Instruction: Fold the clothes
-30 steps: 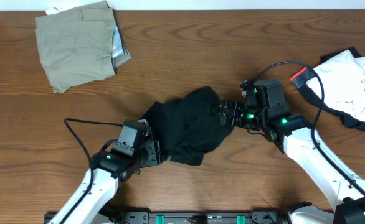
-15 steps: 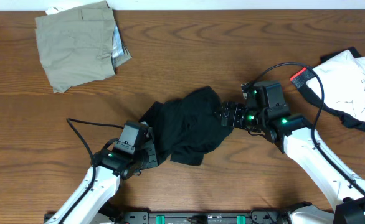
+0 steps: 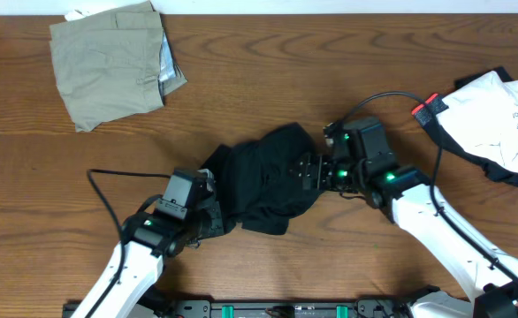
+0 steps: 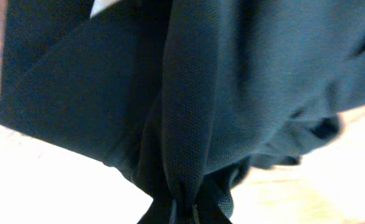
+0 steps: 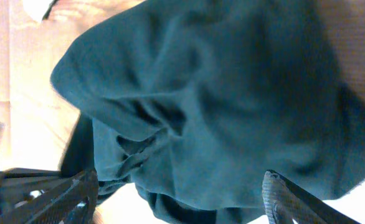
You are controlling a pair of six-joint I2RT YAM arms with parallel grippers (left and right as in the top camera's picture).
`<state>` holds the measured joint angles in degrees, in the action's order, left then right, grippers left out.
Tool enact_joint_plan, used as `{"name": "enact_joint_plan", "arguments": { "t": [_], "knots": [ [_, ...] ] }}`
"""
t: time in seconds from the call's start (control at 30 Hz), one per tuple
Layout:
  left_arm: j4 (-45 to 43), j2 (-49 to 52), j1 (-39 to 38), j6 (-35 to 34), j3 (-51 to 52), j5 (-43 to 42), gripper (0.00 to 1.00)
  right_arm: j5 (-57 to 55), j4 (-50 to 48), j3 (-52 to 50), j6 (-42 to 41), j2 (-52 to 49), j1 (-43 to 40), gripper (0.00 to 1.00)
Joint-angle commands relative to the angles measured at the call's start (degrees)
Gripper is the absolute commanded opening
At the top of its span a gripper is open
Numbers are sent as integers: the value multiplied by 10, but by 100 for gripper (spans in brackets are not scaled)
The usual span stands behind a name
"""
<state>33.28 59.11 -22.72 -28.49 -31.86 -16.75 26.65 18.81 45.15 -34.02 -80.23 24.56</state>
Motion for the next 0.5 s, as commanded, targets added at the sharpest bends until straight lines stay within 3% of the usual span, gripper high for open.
{"name": "enact_joint_plan", "arguments": {
  "t": [0.0,0.47],
  "knots": [
    [22,-35,-2,4,-37,-2,6,-47,-6,-3,-20,-4,27,82],
    [87,-148,-2,9,-111,30,6,-89,5,-3,-32,-6,73,81]
  ]
}}
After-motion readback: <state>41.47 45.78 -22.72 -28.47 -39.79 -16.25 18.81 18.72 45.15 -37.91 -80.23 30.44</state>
